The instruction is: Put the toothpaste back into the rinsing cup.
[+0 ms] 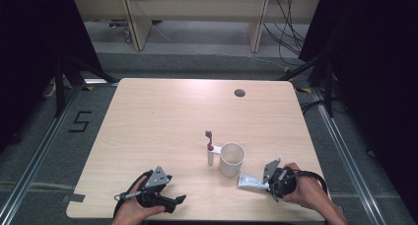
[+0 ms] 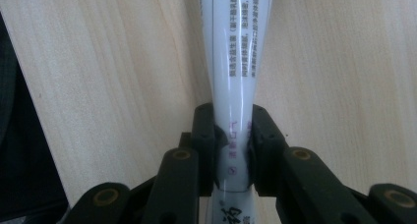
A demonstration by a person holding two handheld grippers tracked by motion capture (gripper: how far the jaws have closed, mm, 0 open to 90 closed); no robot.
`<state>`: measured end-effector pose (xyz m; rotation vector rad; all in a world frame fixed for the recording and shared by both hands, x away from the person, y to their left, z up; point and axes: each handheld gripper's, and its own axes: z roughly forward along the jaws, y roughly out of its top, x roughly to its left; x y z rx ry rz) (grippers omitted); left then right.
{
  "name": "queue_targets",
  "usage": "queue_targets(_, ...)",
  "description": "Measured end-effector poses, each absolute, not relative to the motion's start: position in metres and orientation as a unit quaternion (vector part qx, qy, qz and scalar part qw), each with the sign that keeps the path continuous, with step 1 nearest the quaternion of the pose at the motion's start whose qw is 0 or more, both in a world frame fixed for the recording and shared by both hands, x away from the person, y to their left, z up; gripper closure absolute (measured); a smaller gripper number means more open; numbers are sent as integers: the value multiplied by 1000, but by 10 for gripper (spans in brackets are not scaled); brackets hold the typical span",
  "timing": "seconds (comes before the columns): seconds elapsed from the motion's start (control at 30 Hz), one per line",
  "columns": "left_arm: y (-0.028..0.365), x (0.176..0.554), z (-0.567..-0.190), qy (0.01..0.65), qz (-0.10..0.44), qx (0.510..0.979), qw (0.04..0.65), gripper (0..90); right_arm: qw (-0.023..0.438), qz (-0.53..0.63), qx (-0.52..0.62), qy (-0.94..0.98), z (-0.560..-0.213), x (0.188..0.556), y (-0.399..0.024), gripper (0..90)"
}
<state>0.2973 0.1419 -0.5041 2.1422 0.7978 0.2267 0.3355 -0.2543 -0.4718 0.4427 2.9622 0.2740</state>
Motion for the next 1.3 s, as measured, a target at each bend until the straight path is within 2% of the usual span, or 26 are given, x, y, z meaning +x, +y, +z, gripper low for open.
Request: queue_targets(1.3,140,297,-507,316,85,855,402,168,55,14,120,991,-473,346,-237,763)
